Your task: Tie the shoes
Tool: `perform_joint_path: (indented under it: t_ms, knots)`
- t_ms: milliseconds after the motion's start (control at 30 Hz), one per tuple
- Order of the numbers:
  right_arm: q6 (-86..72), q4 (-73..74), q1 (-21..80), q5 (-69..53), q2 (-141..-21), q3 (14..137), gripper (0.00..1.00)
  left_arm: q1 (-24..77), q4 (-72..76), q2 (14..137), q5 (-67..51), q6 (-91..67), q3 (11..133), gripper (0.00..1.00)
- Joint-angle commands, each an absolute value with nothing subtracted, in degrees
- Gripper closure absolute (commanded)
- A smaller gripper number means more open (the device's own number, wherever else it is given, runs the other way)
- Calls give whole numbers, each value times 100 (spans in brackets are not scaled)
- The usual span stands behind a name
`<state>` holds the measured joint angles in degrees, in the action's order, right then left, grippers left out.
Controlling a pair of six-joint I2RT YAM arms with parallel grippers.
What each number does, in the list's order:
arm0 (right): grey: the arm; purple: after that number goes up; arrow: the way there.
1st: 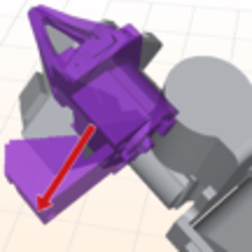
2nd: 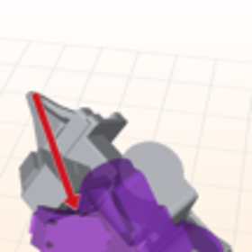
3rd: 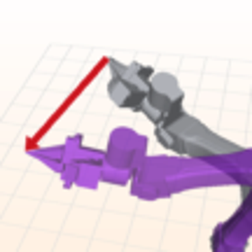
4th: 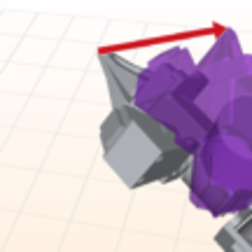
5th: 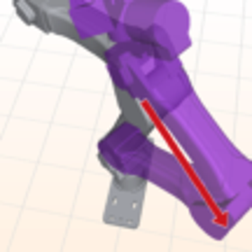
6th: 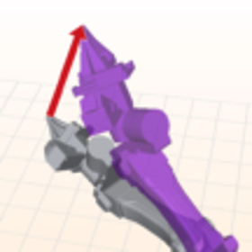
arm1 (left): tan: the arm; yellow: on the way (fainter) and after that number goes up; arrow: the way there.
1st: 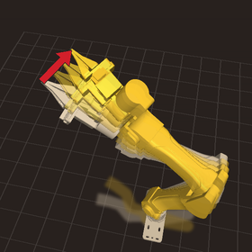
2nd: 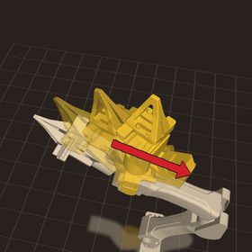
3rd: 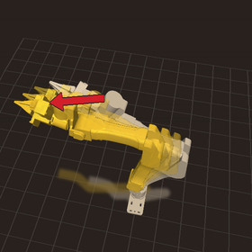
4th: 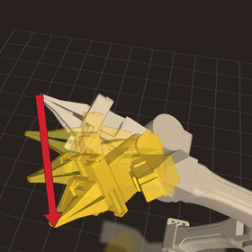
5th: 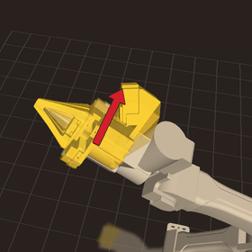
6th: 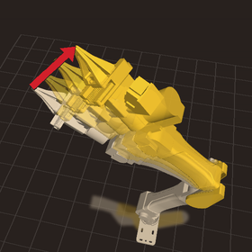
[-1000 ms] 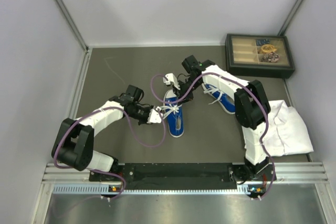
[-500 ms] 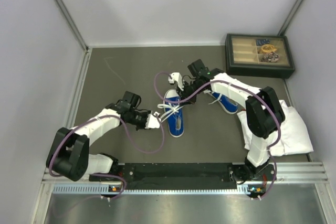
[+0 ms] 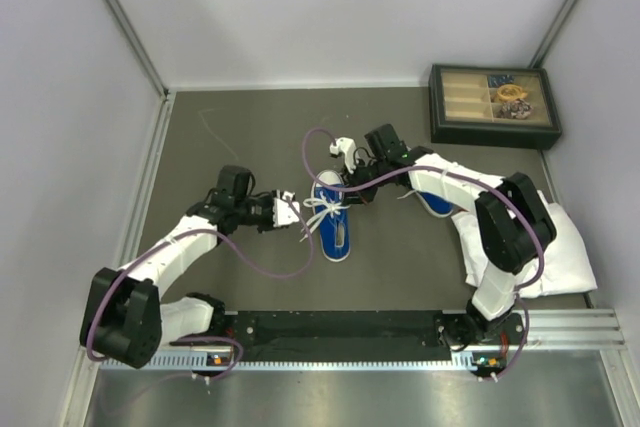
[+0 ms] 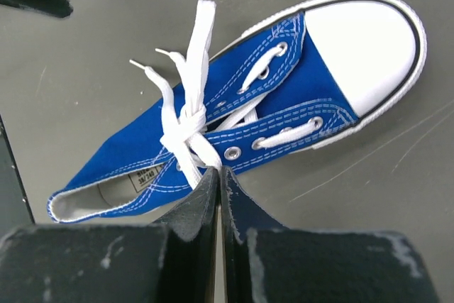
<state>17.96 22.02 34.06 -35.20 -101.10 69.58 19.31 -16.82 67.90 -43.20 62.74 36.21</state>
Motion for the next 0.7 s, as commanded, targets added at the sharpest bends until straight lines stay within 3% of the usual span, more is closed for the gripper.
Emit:
perform_joint_path:
  t_ms: [0, 267, 467, 667]
  knots:
    - [1099, 1434, 3410, -3323, -9642, 6724, 100, 1837, -186, 6723, -4282, 5493, 3586, 60]
    - [458, 1142, 3419, -3225, -9448, 6486, 100, 2074, 816, 7575, -4316, 6134, 3665, 57]
    - [256, 1151, 3410, -3199, -9439, 6451, 100, 2373, 817, 8041, -4281, 6511, 3919, 51]
    - [44, 1134, 3401, -3155, -9466, 6442, 100, 2628, 861, 8480, -4184, 7031, 4104, 50]
